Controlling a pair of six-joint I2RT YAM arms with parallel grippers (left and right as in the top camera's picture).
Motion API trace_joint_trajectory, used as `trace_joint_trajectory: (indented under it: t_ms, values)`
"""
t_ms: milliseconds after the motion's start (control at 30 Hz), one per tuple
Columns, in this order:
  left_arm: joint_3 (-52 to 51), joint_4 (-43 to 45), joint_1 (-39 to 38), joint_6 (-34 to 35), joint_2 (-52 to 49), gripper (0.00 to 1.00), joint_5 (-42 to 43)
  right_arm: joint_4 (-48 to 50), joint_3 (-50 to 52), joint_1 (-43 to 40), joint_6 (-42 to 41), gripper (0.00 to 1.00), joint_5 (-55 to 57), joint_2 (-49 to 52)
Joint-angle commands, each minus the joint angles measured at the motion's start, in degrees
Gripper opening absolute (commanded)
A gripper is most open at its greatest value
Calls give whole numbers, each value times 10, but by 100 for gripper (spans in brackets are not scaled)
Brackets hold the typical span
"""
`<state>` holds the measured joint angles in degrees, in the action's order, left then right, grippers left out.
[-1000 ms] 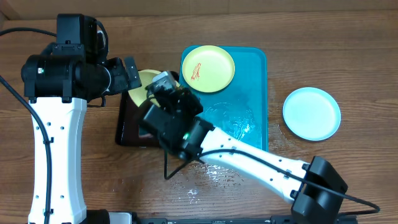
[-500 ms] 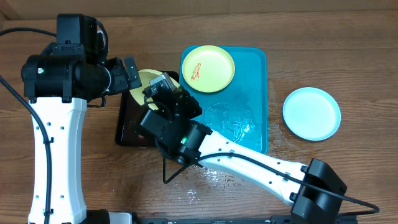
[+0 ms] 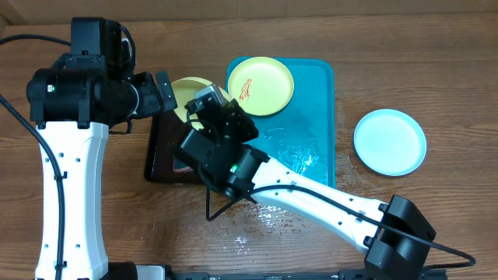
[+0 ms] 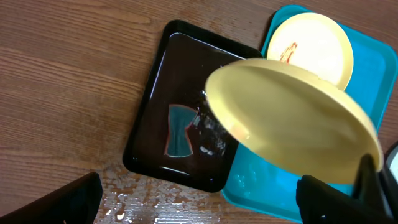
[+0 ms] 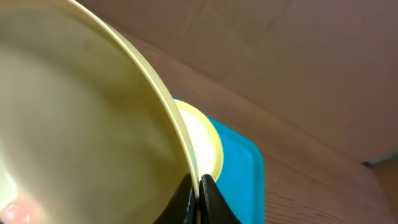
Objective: Clean dirty plates on tray and stack at the side
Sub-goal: 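Lift the lower yellow plate with the right gripper and tilt it, then carry the yellow plate right and stack it on the pale blue plate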
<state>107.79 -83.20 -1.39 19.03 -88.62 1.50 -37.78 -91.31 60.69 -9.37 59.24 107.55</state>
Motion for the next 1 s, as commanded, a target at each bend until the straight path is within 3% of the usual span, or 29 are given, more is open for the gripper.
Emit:
trace_joint_trajectory:
  t_ms: [0,433,567,767,967]
  values:
    - [6,-2,0,-12,-3,100,-4,9,3,-3,-11,4,30,0]
    - [6,-2,0,-13,-3,100,-4,17,10,11,3,4,22,0]
    - [6,-2,0,-12,-3,100,-4,-9,10,-17,-113,4,-8,0]
    - [6,-2,0,-13,-3,100,-4,-105,-24,-133,-224,4,-271,-5]
    - [6,-2,0,-12,-3,100,-4,-187,-88,-309,-212,4,-579,-34]
